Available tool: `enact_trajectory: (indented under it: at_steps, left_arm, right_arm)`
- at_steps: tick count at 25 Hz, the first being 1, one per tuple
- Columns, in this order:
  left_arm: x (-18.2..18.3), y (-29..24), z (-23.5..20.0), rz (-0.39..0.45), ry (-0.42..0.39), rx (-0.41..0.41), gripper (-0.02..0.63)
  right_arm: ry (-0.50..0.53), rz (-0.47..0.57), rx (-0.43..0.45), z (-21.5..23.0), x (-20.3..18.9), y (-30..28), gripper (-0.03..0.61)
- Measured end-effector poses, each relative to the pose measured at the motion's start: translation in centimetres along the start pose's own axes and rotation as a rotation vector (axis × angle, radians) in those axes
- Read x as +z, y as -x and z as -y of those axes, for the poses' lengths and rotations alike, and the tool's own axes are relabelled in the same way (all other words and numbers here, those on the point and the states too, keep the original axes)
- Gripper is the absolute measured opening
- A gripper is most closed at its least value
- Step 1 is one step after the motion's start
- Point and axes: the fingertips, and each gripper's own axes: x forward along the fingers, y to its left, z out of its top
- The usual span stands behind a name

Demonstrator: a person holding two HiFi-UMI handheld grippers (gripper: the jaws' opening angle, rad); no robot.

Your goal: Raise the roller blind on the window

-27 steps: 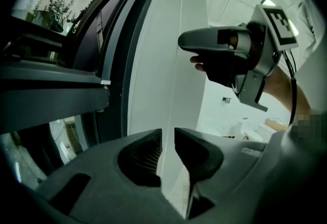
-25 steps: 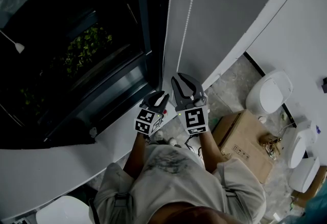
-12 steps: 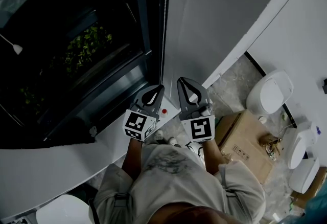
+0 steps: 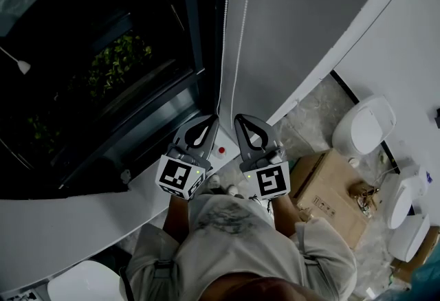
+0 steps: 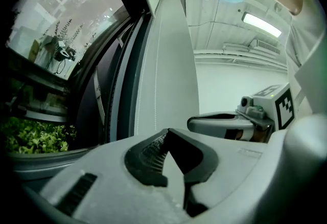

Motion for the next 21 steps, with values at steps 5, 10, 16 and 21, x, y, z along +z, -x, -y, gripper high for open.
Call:
enact_trajectory:
  at_steps: [5, 10, 16, 21]
  left_arm:
    - [0.5, 0.0, 0.3, 0.009, -0.002, -0.004, 0.005]
    - [0.6, -0.2, 0.6, 0.003, -0.007, -0.008, 0.005]
    - [0.6, -0.4, 0.8, -0.001, -0.007, -0.008, 0.005]
    - [0.5, -0.7, 0.9, 0.001, -0.001, -0.005, 0.005]
  right_arm:
    - [-0.024, 0.013, -0.009, 0.2, 0.3, 0.1, 0.006]
    - [-0.029, 0.011, -0.012, 0.6, 0.1, 0.4, 0.006]
    - [-0.038, 0.012, -0.016, 0.9, 0.0, 0.5, 0.006]
    - [-0.042, 0.012, -0.021, 1.2, -0.1, 0.6, 0.006]
